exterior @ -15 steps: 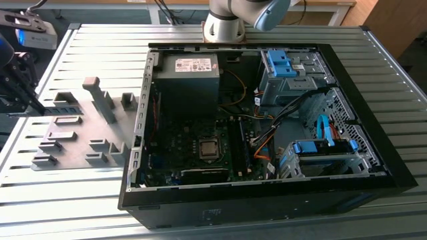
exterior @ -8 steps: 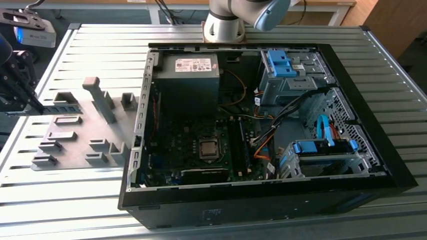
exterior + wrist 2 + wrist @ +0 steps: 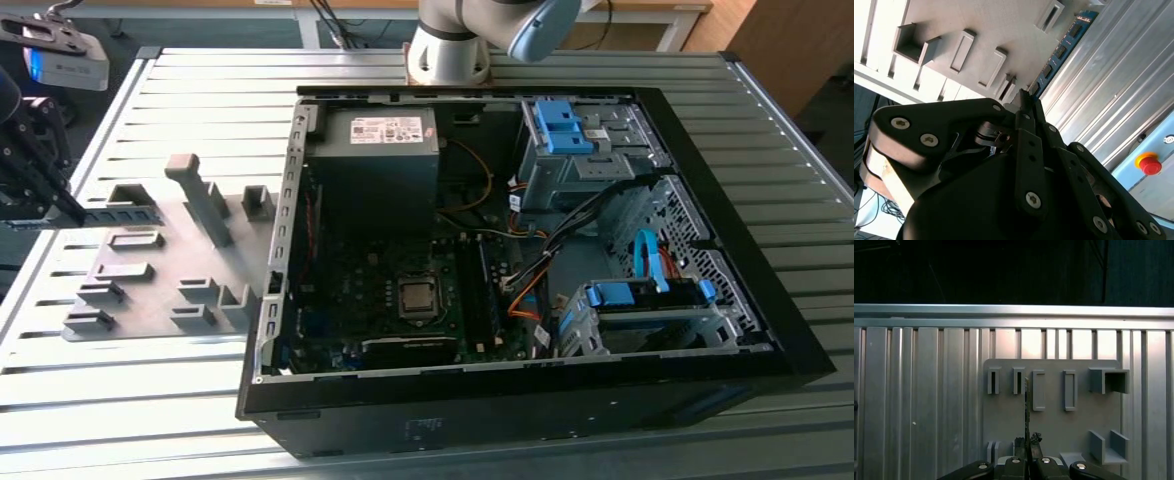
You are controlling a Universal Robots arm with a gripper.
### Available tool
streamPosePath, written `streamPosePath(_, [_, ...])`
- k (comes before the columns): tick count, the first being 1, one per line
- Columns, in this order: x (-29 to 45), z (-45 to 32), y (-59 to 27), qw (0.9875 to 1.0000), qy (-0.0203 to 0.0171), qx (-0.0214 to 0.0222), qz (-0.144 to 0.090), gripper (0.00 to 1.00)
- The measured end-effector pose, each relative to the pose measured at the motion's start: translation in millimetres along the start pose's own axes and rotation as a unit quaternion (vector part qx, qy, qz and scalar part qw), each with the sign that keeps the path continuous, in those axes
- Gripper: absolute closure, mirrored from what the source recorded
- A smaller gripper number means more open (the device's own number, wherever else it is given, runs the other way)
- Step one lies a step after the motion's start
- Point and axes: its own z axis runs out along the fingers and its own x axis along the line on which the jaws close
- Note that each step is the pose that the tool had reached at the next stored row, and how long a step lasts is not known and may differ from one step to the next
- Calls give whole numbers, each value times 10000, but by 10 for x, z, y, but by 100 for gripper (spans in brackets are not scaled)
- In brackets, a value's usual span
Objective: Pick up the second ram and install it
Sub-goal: 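Pick up the second ram and move it above second insertion slot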
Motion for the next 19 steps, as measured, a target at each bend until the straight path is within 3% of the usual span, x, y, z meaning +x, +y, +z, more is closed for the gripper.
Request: streamPosePath(19, [-1,-57,0,10000,0,0,0,86])
